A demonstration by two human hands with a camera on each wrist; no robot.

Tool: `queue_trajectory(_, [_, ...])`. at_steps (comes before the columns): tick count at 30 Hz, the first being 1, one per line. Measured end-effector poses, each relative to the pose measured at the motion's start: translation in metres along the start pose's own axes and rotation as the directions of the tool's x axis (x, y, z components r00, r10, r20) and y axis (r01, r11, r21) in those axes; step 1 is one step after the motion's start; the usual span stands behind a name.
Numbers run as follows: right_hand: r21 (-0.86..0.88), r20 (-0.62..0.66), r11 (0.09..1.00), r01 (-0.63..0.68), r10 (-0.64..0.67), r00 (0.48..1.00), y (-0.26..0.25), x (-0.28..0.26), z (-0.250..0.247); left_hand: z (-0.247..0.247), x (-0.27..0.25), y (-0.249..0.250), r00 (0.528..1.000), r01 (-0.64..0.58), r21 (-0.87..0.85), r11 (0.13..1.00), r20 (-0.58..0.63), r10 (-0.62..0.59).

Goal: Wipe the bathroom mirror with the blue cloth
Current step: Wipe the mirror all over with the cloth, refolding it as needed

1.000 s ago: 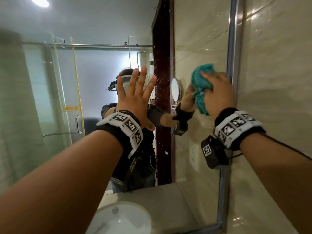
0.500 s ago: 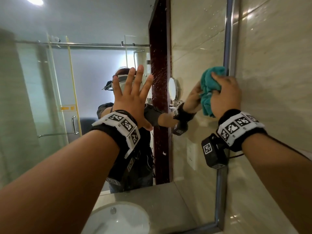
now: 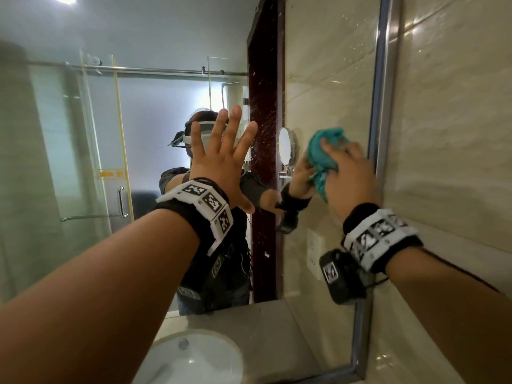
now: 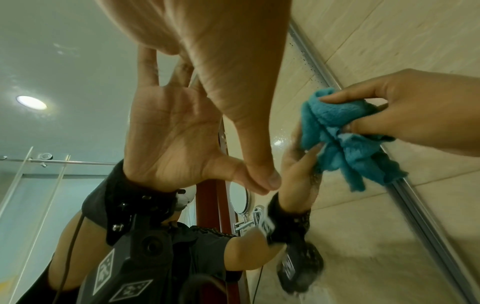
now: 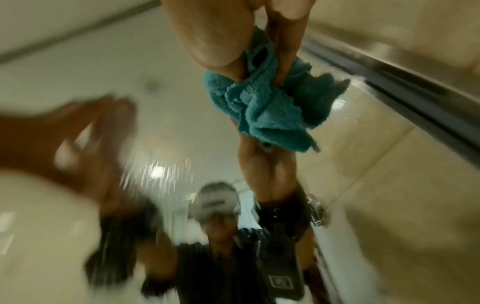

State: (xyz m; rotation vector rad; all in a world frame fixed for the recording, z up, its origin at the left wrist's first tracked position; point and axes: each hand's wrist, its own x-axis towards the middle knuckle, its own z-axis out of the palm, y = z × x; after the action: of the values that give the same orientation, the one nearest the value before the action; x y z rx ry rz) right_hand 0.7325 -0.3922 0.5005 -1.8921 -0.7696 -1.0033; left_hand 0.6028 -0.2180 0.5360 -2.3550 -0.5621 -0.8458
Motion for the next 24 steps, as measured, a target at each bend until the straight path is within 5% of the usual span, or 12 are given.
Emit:
queue_trajectory(2, [-0.133,0.149,0.959,0.249,-0.229,0.962,-0.017,-0.026,0.009,-0.001,0.0,0.001,1.0,0.001,0.001,1.0,-0.001,-0.001])
queue_trajectory(4, [-0.157,0.242,0.868,0.472,-0.43,0.87,-0.025,-0.045,0.01,-0.006,-0.003,-0.001,1.0,-0.022,-0.022,1.0,-0.003,0.022])
queue_trajectory(7, [-0.094,0.267,0.903,0.419,-0.383,0.884,-0.038,-0.023,0.001,-0.009,-0.011,-0.018,0.995,-0.082,-0.11,0.991,-0.057,0.076])
queue_trajectory(10, [0.022,0.062,0.965,0.261,-0.262,0.963,-0.063,0.031,-0.002,-0.004,-0.016,-0.036,0.995,-0.043,-0.06,0.997,-0.095,0.037])
queue_trajectory(14, [-0.102,0.037,0.935,0.34,-0.338,0.94,-0.083,0.03,0.01,0.006,-0.014,-0.039,0.994,-0.021,-0.059,0.998,-0.109,0.015])
queue_trajectory(19, [-0.099,0.307,0.726,0.681,-0.628,0.715,-0.051,-0.045,0.047,0.006,-0.014,-0.037,0.994,-0.018,-0.056,0.998,-0.108,0.012])
queue_trajectory(21, [-0.096,0.264,0.756,0.647,-0.608,0.749,-0.057,-0.032,0.036,0.003,-0.015,-0.035,0.995,-0.006,-0.037,0.999,-0.101,0.003])
queue_trajectory(24, [-0.093,0.089,0.898,0.43,-0.423,0.902,-0.085,0.017,0.012,0.001,-0.015,-0.034,0.995,-0.001,-0.034,0.999,-0.097,-0.002])
